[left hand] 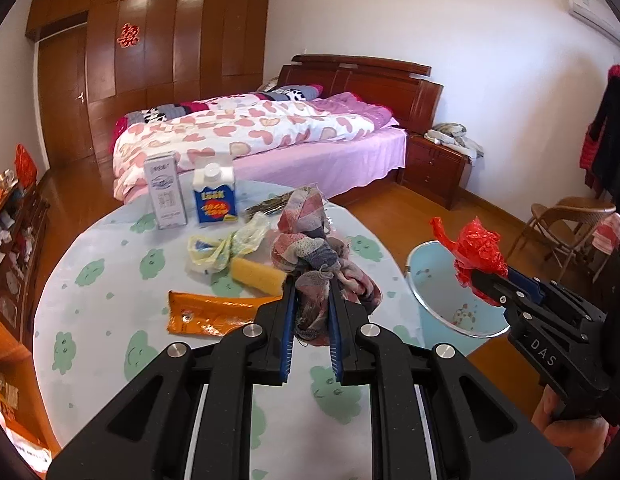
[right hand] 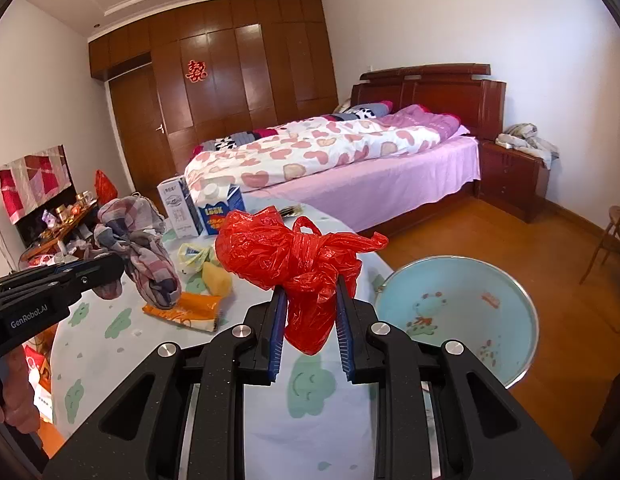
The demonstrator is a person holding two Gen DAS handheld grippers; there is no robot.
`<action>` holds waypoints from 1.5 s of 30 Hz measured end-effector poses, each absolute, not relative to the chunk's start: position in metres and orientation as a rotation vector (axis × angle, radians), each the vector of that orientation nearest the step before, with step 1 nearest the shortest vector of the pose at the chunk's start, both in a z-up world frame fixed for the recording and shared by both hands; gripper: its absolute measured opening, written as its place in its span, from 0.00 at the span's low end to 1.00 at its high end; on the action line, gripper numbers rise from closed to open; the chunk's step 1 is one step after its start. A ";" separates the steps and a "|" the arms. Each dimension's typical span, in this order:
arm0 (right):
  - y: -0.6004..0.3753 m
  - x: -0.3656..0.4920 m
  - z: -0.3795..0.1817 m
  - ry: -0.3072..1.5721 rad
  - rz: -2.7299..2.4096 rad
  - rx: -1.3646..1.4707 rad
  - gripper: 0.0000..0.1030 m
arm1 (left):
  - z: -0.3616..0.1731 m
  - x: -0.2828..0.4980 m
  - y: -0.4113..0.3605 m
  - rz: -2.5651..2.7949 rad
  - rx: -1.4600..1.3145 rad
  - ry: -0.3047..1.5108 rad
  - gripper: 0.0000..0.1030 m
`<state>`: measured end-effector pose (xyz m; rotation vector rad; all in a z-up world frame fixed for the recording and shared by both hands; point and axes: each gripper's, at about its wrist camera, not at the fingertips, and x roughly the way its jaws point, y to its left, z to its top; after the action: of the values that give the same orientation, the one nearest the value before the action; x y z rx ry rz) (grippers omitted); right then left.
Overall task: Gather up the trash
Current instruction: 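Lift the checked cloth and red bag over the wastebasket, then open both tools above the wastebasket to drop the cloth and red bag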
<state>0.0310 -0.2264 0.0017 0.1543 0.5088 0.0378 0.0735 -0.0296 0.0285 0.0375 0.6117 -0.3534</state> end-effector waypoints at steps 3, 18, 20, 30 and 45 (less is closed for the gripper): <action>-0.235 0.028 0.004 0.499 0.018 0.164 0.23 | 0.034 0.071 -0.042 -0.367 0.055 0.599 0.14; -0.278 0.018 0.009 0.470 -0.088 0.221 0.23 | 0.043 0.073 -0.091 -0.430 0.104 0.571 0.14; -0.286 0.017 0.009 0.468 -0.107 0.231 0.23 | 0.043 0.074 -0.096 -0.435 0.108 0.571 0.14; -0.318 0.016 0.003 0.459 -0.216 0.245 0.23 | 0.043 0.080 -0.128 -0.489 0.120 0.573 0.14; -0.367 0.021 -0.034 0.560 -0.346 0.317 0.23 | 0.008 0.091 -0.196 -0.564 0.178 0.637 0.14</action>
<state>0.0215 -0.3674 -0.0338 0.3175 0.5602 -0.3464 0.0910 -0.1959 0.0082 0.1776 0.6372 -0.5636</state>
